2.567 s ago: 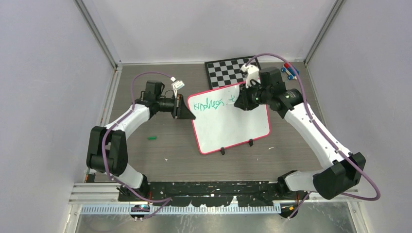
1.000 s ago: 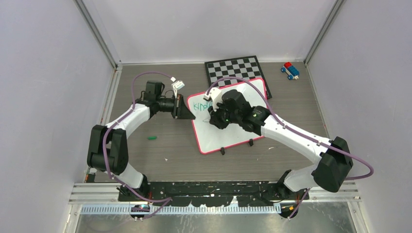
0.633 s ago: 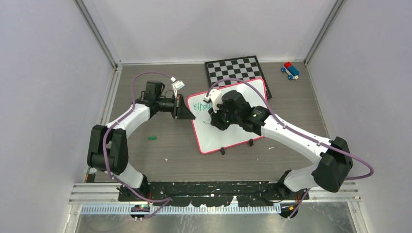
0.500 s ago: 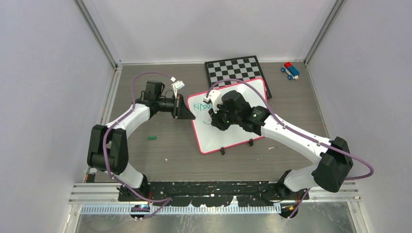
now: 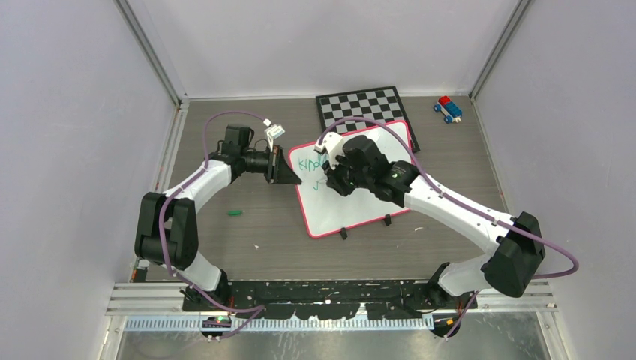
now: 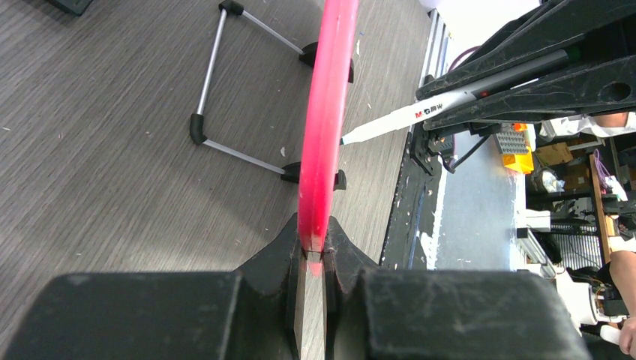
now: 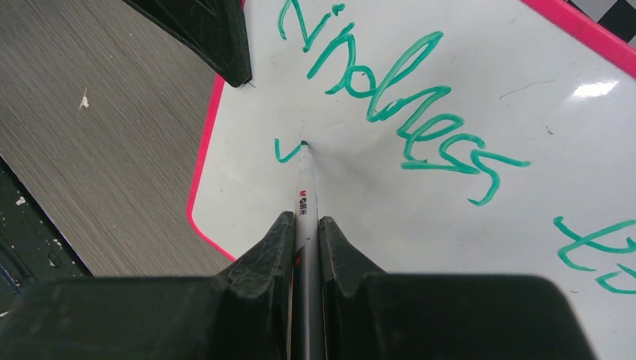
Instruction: Write a sentence on the whiteboard
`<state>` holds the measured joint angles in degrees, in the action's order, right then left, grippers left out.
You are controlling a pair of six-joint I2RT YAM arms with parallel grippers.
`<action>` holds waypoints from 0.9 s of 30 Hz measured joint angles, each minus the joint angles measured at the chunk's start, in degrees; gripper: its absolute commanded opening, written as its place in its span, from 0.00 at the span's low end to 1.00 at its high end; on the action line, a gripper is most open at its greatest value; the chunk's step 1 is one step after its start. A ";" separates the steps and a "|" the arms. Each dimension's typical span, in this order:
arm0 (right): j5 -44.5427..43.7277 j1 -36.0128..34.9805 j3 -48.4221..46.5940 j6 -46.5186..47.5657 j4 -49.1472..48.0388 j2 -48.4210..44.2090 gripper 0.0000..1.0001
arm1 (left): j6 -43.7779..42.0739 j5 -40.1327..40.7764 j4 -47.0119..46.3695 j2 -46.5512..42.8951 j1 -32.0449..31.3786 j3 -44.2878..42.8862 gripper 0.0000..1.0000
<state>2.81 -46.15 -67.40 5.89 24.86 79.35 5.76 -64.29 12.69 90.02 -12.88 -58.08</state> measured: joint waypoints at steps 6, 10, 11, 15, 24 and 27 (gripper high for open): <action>0.04 0.00 0.00 0.02 0.11 0.00 0.00 | -0.02 -0.02 0.02 0.00 0.00 0.00 0.00; 0.33 0.02 0.07 0.04 0.59 0.00 0.00 | -0.02 -0.02 0.02 0.00 0.00 0.00 0.00; 0.50 0.02 0.20 0.07 0.68 0.00 0.00 | -0.02 -0.02 0.02 0.00 0.00 0.00 0.00; 1.36 0.02 0.76 0.11 1.44 0.00 0.00 | -0.04 -0.02 0.02 0.00 0.00 0.00 0.00; 2.56 -1.42 1.11 0.13 3.32 0.98 0.00 | -0.07 -0.07 0.02 0.11 0.00 -0.09 0.00; 3.58 -1.95 0.94 0.09 3.72 2.36 0.00 | -0.09 -0.07 0.04 0.26 0.04 -0.13 0.00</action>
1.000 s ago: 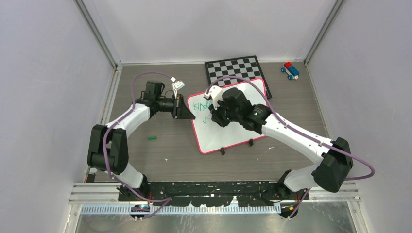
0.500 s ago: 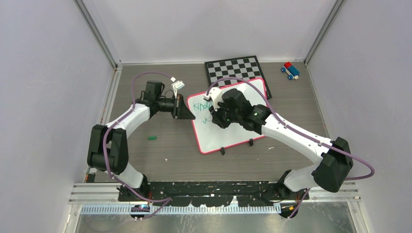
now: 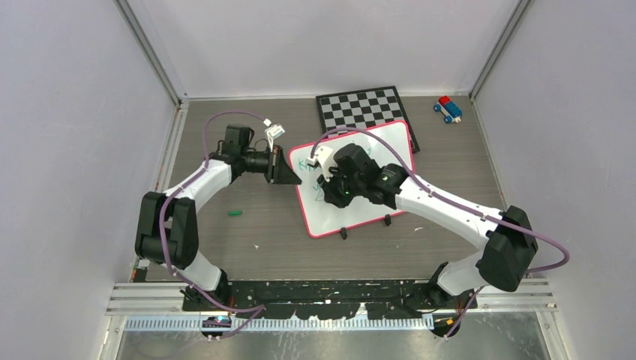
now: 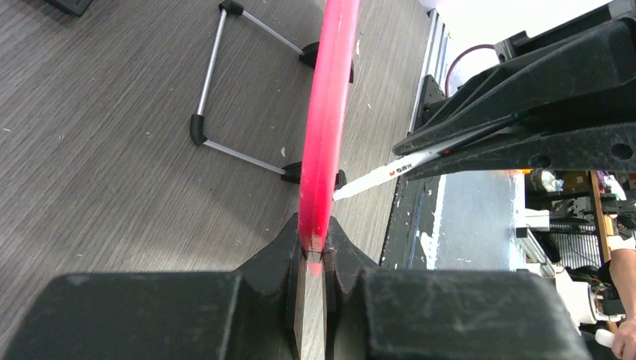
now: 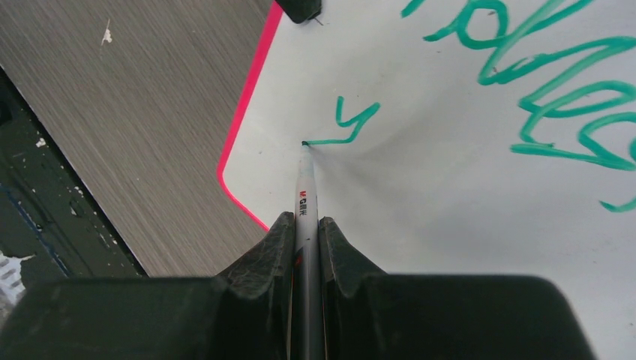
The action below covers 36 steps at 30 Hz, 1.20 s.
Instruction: Write a sentence on the whiteboard
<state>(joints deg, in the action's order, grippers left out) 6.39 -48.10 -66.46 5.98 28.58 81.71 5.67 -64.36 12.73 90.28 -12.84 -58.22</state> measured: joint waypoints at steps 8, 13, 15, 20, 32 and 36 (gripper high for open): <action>1.33 -0.07 -1.53 -0.17 0.20 0.44 0.00 | -0.11 -0.20 0.15 0.04 0.00 -0.11 0.00; 1.79 1.42 -1.49 -0.55 0.31 -3.30 0.00 | -0.13 -0.20 0.17 0.04 0.00 -0.11 0.00; 1.62 1.97 -1.49 -0.61 0.20 -4.83 0.00 | -0.13 -0.22 0.17 0.04 0.00 -0.11 0.00; -0.17 2.58 -1.49 -0.74 0.15 -5.44 0.00 | -0.11 -0.22 0.22 0.04 0.00 -0.15 0.00; -2.10 2.58 -1.49 -0.74 0.15 -3.30 0.00 | -0.11 -0.22 0.22 0.04 0.00 -0.15 0.00; -2.25 2.58 -1.49 -0.74 0.15 -2.16 0.00 | -0.11 -0.17 0.24 0.04 0.00 -0.15 0.00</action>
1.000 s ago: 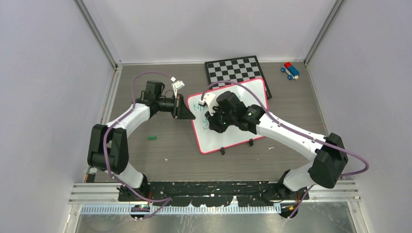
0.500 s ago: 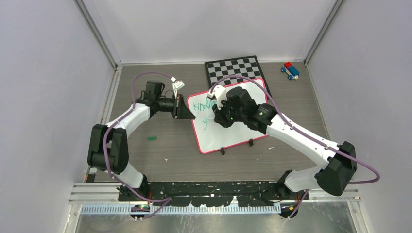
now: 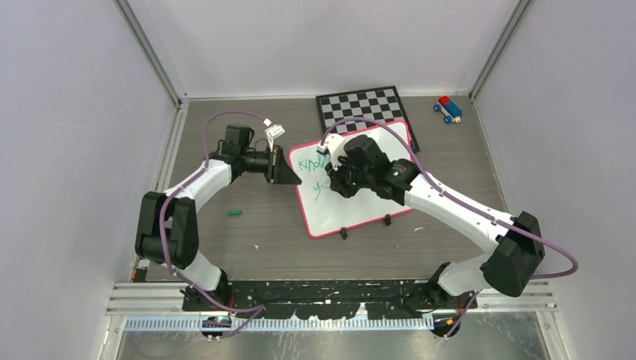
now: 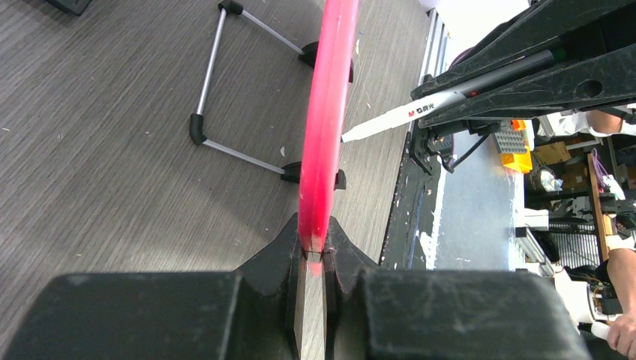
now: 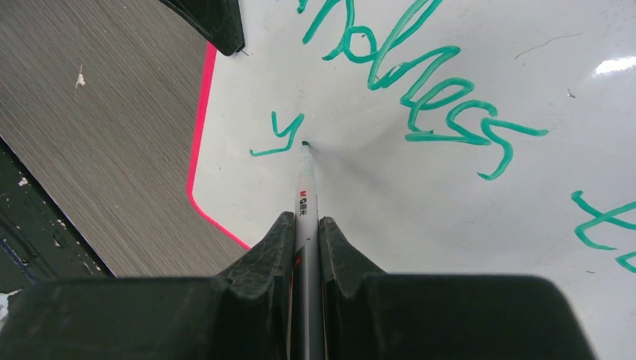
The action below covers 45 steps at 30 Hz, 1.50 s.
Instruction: Write a sentence on the whiteboard
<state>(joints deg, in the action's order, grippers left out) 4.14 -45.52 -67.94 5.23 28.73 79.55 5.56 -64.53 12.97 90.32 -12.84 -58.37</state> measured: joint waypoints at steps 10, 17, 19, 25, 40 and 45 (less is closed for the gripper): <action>0.22 -0.02 0.70 0.07 0.02 0.11 0.00 | -0.02 -0.07 0.00 0.22 0.02 -0.13 0.00; 0.37 -0.11 1.42 0.50 0.24 0.07 0.00 | -0.02 -0.09 0.04 0.44 0.09 -0.26 0.00; 0.11 -0.13 1.42 0.63 0.31 -0.02 0.00 | -0.02 -0.13 0.09 0.46 0.09 -0.33 0.00; -1.75 -0.15 1.40 0.74 0.50 -0.46 0.00 | -0.02 -0.11 0.11 0.46 0.09 -0.33 0.00; -2.89 -0.26 0.44 0.46 0.66 -0.39 0.00 | -0.02 -0.11 0.13 0.46 0.11 -0.33 0.00; -2.54 -0.11 -0.07 0.46 0.63 -0.33 0.00 | -0.02 -0.20 0.13 0.46 0.11 -0.33 0.00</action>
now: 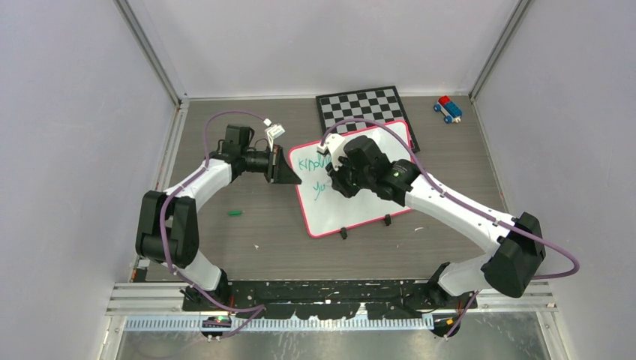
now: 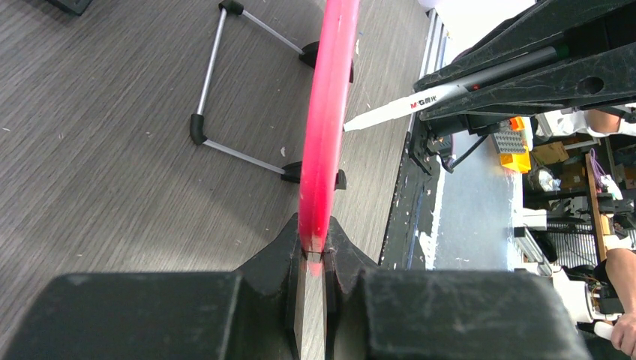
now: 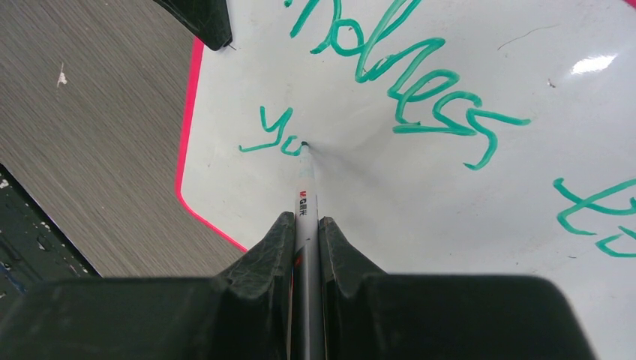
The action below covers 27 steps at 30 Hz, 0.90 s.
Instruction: Write a sentence on the whiteboard
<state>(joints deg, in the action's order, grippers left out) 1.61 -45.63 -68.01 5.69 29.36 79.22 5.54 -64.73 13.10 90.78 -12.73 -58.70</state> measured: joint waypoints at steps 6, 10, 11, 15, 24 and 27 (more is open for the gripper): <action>1.53 0.00 0.00 0.00 0.00 0.02 0.00 | 0.00 -0.04 0.00 0.00 0.00 0.00 0.00; 2.91 0.00 0.00 0.00 0.00 -0.07 0.00 | 0.00 -0.04 0.00 0.00 0.00 0.00 0.00; 3.08 0.07 0.02 0.00 0.02 -0.15 0.00 | 0.00 -0.04 0.02 0.00 0.00 0.00 0.00; 3.13 0.28 0.07 0.00 0.00 -0.92 0.00 | 0.00 -0.04 0.02 0.00 0.00 0.00 0.00; 1.38 0.63 0.07 0.00 -0.20 -0.85 0.00 | 0.00 -0.07 0.02 0.00 0.00 0.00 0.00; 0.76 0.63 0.07 0.00 -0.20 -0.83 0.00 | 0.00 -0.07 0.02 0.00 0.00 0.00 0.00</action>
<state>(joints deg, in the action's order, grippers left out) 2.37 -44.99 -67.94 5.69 29.17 78.39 5.54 -64.79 13.13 90.78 -12.73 -58.70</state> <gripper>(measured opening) 0.193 0.110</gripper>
